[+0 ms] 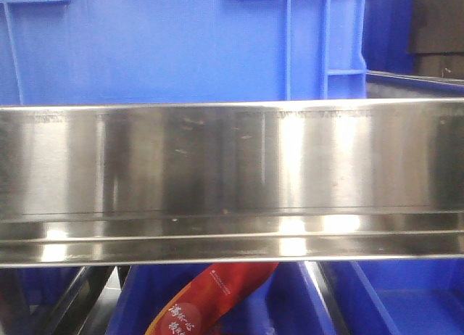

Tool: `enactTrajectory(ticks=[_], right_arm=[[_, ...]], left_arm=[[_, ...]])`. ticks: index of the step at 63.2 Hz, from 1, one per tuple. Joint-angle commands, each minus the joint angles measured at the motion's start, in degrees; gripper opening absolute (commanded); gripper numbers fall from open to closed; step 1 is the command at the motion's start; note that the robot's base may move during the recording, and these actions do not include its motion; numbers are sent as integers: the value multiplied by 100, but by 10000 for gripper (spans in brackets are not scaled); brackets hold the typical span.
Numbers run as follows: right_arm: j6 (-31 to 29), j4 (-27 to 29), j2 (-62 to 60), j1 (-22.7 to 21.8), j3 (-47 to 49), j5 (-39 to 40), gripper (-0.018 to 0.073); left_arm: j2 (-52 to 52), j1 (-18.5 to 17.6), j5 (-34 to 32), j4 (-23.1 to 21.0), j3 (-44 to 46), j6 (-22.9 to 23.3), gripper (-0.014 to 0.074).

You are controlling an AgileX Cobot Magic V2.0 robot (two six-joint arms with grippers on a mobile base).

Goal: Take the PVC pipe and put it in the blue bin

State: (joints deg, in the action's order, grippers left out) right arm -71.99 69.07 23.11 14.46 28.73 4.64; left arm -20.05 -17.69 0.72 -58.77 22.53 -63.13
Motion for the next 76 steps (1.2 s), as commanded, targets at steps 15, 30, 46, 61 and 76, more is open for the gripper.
enactTrajectory(ticks=[15,30,46,61,76], right_arm=[[-6,22,-48,7,81,180,-162],[-6,22,-48,7,423,200,-162],[-6,22,-48,7,411,174,-162],[-6,22,-48,7,484,332,-162],[-6,22,-48,7,822,-19,-162]], left_arm=[[36,-25,-10,22,47,29,-111],[36,-25,-10,22,47,29,-111],[36,-25,-21,22,47,29,-111],[36,-25,-21,22,47,29,-111],[36,-25,-21,22,47,29,-111]])
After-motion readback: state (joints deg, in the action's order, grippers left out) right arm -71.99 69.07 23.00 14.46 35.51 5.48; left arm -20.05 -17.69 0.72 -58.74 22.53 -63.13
